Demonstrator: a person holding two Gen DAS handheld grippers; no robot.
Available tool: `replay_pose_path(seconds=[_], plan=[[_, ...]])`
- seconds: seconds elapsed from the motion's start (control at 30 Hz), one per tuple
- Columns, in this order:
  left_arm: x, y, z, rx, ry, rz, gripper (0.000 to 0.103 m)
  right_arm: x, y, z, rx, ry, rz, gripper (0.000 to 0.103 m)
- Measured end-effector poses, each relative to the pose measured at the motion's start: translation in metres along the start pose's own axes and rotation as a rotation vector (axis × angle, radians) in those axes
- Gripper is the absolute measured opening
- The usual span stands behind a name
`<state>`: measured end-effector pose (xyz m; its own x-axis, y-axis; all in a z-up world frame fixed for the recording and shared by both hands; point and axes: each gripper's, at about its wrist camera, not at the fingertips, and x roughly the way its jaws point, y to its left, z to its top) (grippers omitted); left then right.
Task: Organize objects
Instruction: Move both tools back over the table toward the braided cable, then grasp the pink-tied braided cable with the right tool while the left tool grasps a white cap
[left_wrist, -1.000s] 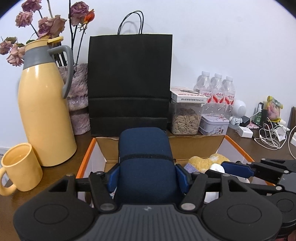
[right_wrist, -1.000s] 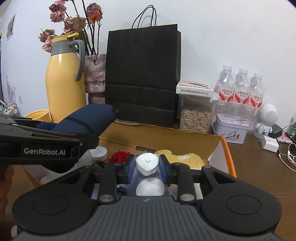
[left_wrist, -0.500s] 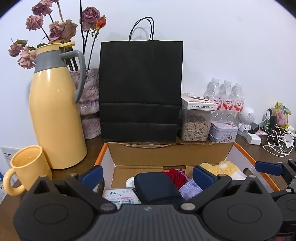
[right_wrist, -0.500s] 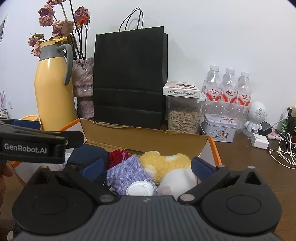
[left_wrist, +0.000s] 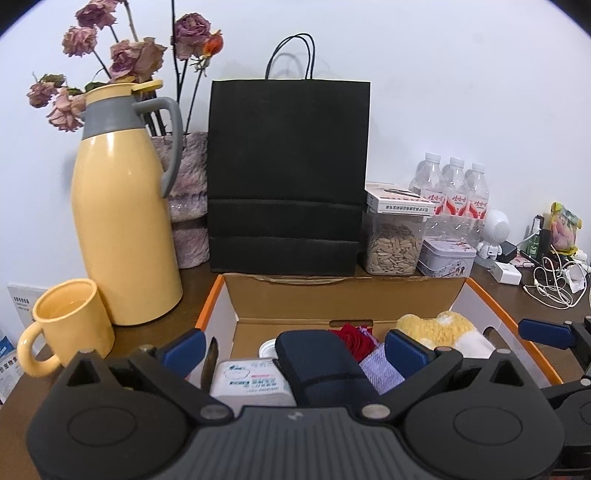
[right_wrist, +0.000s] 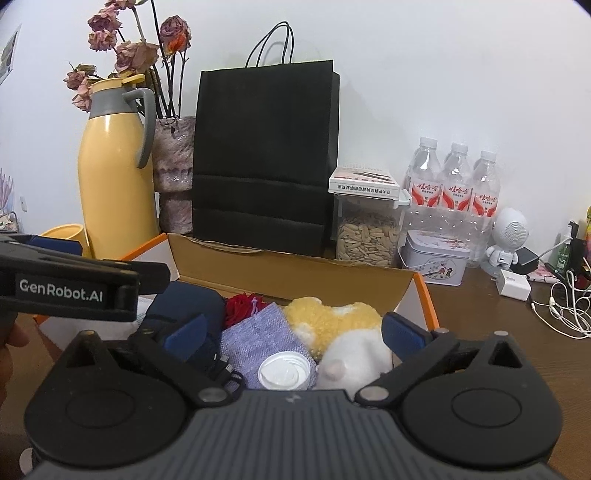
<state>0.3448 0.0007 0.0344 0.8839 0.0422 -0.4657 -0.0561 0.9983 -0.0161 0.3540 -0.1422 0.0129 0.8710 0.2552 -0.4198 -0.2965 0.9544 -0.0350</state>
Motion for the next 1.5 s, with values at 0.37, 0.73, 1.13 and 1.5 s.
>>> replay_pose_path(seconds=[0.37, 0.73, 1.13, 1.5], plan=[[-0.040, 0.010, -0.019, -0.003, 0.002, 0.023, 0.103, -0.037, 0.014, -0.015, -0.023, -0.015, -0.006, 0.103], [-0.078, 0.036, -0.057, 0.000, 0.061, 0.078, 0.103, -0.071, 0.044, -0.043, -0.054, 0.045, 0.057, 0.103], [-0.106, 0.087, -0.104, 0.004, 0.147, 0.139, 0.103, -0.076, 0.085, -0.073, -0.098, 0.165, 0.191, 0.103], [-0.124, 0.120, -0.119, -0.043, 0.164, 0.154, 0.103, -0.039, 0.105, -0.074, -0.044, 0.280, 0.285, 0.103]])
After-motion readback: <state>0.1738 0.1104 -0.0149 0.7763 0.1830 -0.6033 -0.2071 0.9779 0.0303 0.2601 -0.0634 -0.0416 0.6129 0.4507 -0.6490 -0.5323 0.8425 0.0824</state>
